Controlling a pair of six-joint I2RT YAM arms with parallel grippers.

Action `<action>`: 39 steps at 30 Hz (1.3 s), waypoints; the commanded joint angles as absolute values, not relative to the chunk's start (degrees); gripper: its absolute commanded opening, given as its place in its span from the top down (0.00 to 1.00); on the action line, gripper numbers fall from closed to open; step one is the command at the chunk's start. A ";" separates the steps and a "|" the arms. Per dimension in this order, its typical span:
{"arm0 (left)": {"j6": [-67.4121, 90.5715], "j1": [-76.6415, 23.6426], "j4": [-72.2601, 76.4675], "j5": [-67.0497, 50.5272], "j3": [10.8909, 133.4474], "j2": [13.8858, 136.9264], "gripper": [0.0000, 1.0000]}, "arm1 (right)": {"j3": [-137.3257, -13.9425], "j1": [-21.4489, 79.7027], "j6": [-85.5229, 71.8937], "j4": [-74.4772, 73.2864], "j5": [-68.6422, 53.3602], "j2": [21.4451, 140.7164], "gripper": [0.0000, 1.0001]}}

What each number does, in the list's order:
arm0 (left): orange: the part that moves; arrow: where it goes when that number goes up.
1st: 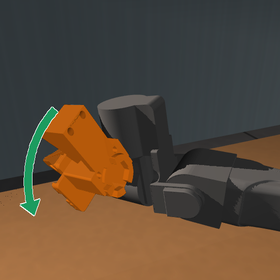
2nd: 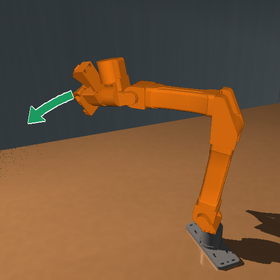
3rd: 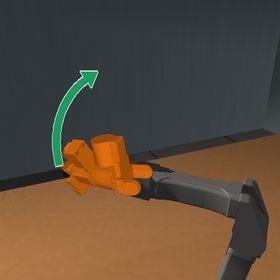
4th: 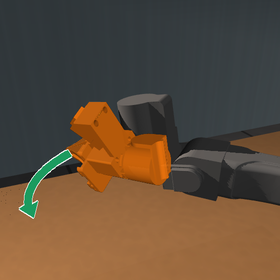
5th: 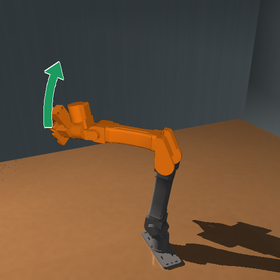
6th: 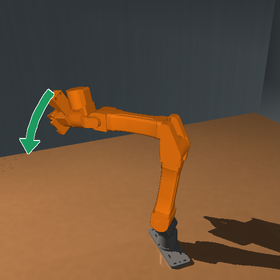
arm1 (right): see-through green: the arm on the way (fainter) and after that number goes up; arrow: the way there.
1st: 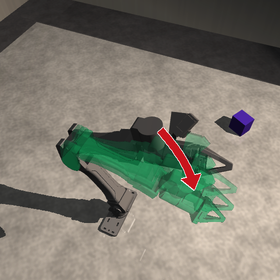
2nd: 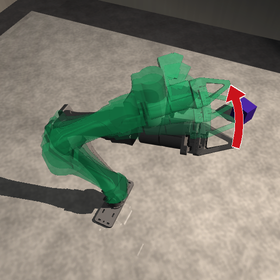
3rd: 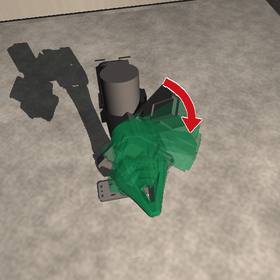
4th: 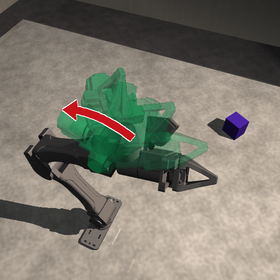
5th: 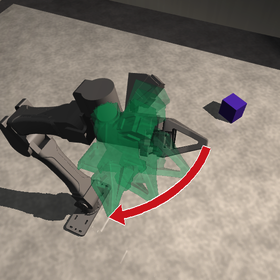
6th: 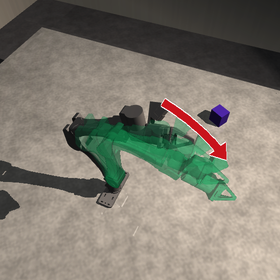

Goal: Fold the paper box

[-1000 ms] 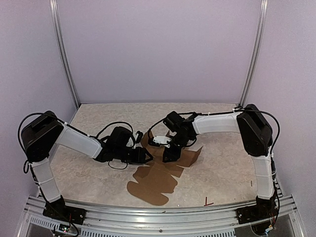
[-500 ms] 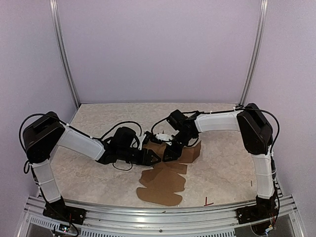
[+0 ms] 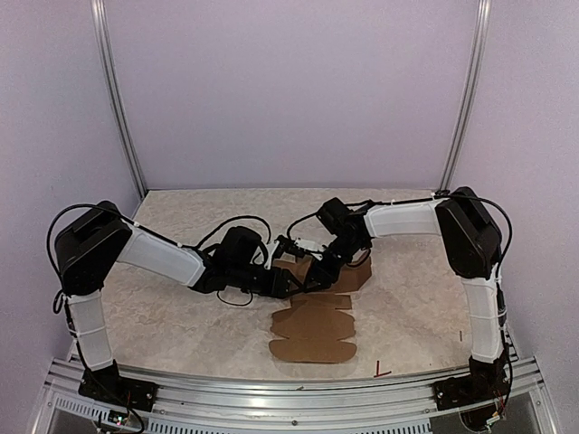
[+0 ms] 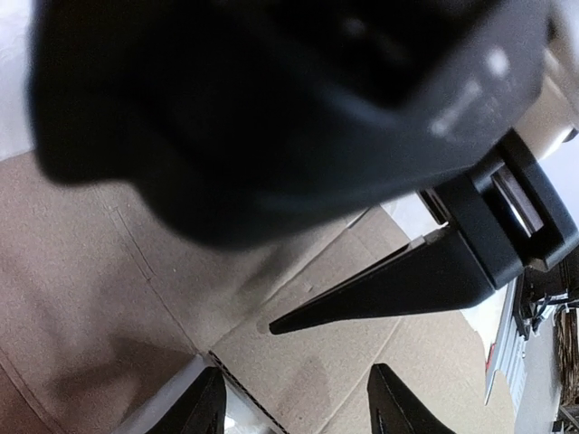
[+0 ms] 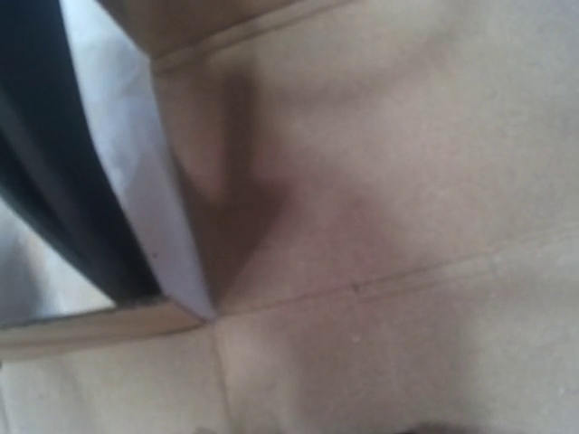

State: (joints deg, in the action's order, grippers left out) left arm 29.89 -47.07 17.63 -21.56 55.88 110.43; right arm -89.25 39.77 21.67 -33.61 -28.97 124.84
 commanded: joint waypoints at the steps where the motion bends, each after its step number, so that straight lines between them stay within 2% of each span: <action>1: 25.46 -49.48 15.10 -24.63 57.66 112.34 0.48 | -86.69 40.26 21.19 -36.91 -27.51 127.67 0.52; 18: 23.21 -49.39 11.61 -23.86 57.64 111.53 0.49 | -85.77 40.17 25.22 -39.51 -24.02 116.52 0.50; 32: 22.70 -49.39 11.34 -24.67 58.01 111.62 0.49 | -75.13 40.21 36.31 -38.86 -21.12 109.30 0.51; 39: 21.94 -49.39 11.77 -25.24 57.97 111.73 0.49 | -78.71 37.02 35.30 -40.45 -27.32 111.47 0.50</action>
State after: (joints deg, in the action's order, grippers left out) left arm 22.61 -49.63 12.25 -25.26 56.93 110.69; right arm -75.42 39.24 34.96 -39.29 -22.41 110.85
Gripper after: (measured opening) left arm 0.506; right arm 0.498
